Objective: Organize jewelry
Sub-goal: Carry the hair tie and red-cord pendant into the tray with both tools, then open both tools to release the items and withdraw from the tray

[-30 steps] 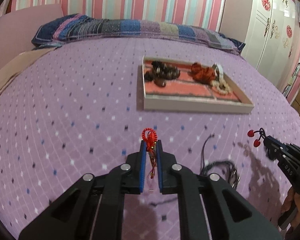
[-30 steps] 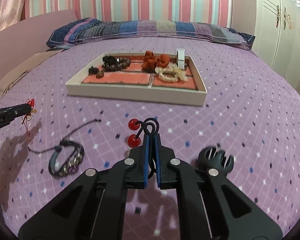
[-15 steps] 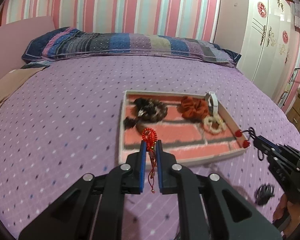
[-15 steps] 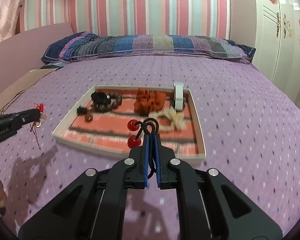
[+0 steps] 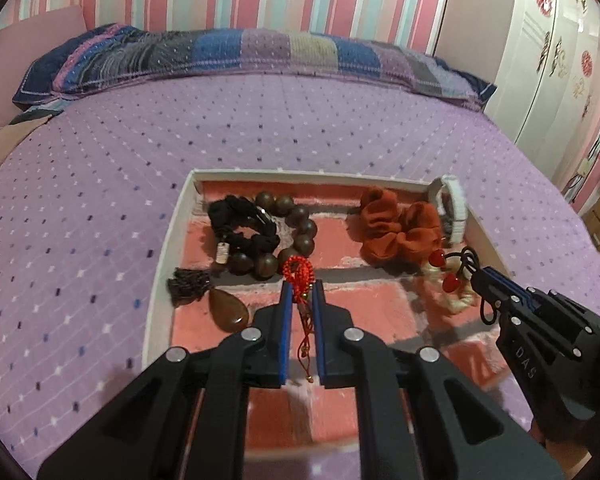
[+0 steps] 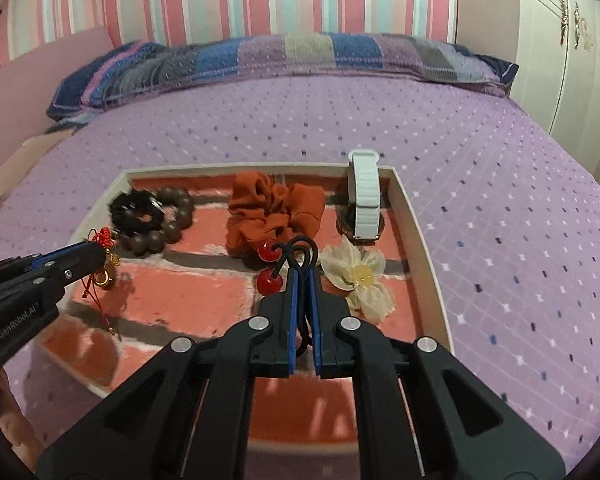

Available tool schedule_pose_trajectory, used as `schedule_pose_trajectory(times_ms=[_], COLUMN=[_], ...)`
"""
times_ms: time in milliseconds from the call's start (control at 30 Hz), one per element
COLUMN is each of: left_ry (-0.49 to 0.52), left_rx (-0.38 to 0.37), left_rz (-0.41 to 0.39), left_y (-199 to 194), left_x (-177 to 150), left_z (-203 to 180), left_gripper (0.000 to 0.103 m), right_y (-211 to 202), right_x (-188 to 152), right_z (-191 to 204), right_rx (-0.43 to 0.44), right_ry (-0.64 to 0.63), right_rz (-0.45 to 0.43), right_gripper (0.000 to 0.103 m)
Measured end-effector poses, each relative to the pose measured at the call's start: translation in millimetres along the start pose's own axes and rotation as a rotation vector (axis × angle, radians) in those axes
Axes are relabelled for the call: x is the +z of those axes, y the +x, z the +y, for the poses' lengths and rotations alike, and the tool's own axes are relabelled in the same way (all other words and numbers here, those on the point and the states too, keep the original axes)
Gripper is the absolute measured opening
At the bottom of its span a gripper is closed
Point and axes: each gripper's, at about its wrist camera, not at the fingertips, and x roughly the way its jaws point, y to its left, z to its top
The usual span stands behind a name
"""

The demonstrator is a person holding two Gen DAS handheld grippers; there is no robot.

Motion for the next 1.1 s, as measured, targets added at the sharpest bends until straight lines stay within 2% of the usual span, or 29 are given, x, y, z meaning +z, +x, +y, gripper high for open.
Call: schedule_pose_trajectory(times_ms=[167, 400, 467, 567, 633, 700, 733, 767, 833, 900, 967, 1033, 1100], left_ry=[0.015, 0.018, 0.026, 0.03, 0.017, 0.005, 0.005, 0.009, 0.018, 0.023, 0.016, 0.006, 0.004], left_rx=[0.025, 0.051, 0.06, 0.078, 0.07, 0.056, 0.051, 0.054, 0.071, 0.07, 0.056, 0.051, 0.061], left_rz=[0.043, 0.076, 0.077, 0.074, 0.076, 0.063, 0.052, 0.039, -0.017, -0.055, -0.049, -0.056, -0.073], left_y=[30, 40, 38, 31, 23, 9, 0, -10, -36, -58, -76, -95, -113], left_x=[-2, -5, -5, -4, -3, -1, -1, -1, -3, -8, -12, -19, -27], left_z=[3, 8, 8, 11, 14, 15, 15, 14, 13, 12, 15, 16, 17], left_gripper=[0.01, 0.011, 0.012, 0.012, 0.012, 0.012, 0.017, 0.036, 0.061, 0.063, 0.063, 0.064, 0.072], right_y=[22, 34, 35, 30, 23, 10, 4, -5, -23, -42, -64, -83, -107], right_x=[-2, -5, -4, -3, -1, 2, 3, 4, 5, 5, 3, 0, -7], right_z=[-4, -2, -3, -4, -5, -6, -6, -8, -10, -14, -17, -19, -23], right_rx=[-0.009, -0.021, -0.007, -0.006, -0.003, -0.005, -0.006, -0.005, -0.002, 0.011, 0.023, 0.02, 0.013], right_ry=[0.01, -0.013, -0.013, -0.024, -0.026, -0.031, -0.035, -0.038, -0.037, -0.03, -0.03, -0.034, -0.033], right_rz=[0.053, 0.093, 0.094, 0.092, 0.083, 0.058, 0.048, 0.032, 0.005, -0.024, -0.05, -0.071, -0.102], right_gripper=[0.007, 0.009, 0.016, 0.033, 0.037, 0.047, 0.05, 0.054, 0.061, 0.075, 0.084, 0.09, 0.098])
